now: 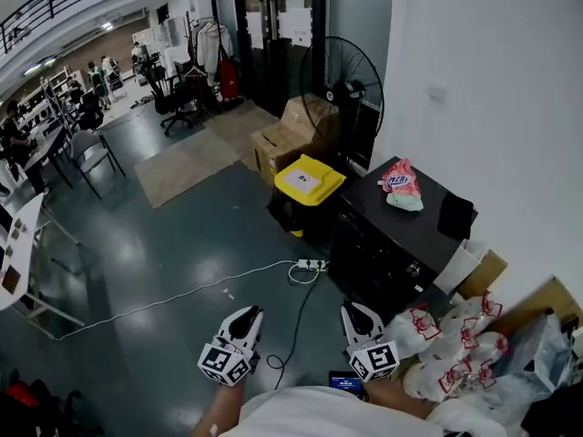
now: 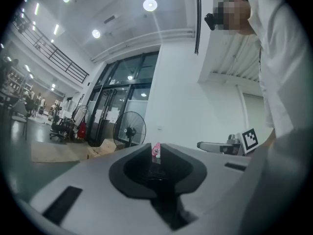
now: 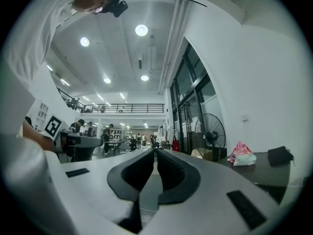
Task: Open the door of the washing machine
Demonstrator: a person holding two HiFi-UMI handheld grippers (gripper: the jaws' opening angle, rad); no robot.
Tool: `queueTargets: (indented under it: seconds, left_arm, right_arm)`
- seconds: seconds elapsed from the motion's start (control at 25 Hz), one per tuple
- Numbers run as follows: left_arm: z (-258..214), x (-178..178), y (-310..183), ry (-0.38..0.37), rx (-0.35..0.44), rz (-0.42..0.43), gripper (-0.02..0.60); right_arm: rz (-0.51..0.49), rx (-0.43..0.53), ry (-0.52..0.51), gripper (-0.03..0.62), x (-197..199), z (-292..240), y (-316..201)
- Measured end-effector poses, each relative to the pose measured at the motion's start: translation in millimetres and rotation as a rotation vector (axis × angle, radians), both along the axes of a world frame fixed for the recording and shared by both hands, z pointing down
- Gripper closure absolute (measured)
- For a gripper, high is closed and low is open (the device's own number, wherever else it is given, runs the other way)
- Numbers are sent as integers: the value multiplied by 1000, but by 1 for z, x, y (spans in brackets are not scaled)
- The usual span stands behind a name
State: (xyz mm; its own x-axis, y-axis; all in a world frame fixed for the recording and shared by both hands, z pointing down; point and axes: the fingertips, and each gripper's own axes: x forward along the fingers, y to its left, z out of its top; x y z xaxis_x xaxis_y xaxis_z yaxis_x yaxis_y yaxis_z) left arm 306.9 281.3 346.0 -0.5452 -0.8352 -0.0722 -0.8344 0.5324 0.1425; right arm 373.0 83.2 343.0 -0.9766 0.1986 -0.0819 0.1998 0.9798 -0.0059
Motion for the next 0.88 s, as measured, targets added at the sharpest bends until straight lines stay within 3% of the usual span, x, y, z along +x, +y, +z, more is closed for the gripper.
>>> queueTargets:
  seconds: [0.64, 0.88]
  left_arm:
    - [7, 21, -21, 28, -24, -38, 522]
    - [9, 31, -16, 56, 23, -73, 522]
  right_arm:
    - [-27, -33, 29, 554, 14, 13, -30]
    - [-41, -43, 23, 554, 25, 19, -48]
